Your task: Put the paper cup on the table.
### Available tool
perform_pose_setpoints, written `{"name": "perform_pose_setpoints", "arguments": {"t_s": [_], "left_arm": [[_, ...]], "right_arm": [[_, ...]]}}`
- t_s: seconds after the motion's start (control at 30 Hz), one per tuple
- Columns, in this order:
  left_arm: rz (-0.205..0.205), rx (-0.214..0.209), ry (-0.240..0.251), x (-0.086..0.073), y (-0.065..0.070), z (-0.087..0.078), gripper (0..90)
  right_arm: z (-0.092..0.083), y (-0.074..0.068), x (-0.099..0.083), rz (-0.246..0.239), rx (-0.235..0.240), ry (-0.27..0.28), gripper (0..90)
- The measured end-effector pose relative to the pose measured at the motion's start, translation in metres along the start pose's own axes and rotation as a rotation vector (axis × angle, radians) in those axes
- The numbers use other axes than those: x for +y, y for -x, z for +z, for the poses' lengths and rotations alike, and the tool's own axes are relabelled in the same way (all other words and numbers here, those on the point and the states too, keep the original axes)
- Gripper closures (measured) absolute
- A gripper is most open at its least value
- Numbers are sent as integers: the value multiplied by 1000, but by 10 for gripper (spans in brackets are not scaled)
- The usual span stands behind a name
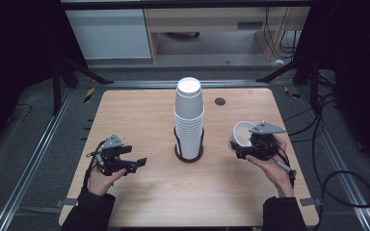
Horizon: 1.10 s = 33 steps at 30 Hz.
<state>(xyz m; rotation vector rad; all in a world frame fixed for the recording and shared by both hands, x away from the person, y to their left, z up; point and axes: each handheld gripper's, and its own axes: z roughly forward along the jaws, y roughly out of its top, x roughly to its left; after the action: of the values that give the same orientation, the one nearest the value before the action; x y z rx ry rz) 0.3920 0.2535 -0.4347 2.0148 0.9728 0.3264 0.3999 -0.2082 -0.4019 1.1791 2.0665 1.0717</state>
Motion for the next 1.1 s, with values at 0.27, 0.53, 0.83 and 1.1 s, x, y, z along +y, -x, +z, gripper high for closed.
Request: {"name": "perform_pose_setpoints", "arguments": {"t_s": [0.27, 0.53, 0.83, 1.1], "left_arm": [[-14, 37, -6, -3, -6, 2, 156], [-35, 70, 2, -5, -14, -3, 157], [-32, 69, -2, -6, -12, -1, 157], [-35, 70, -11, -7, -13, 0, 159]], "right_arm": [[9, 20, -9, 22, -118, -71, 139], [20, 38, -15, 28, -178, -130, 139], [24, 55, -22, 64, -205, -174, 138], [34, 62, -32, 56, -213, -229, 137]]}}
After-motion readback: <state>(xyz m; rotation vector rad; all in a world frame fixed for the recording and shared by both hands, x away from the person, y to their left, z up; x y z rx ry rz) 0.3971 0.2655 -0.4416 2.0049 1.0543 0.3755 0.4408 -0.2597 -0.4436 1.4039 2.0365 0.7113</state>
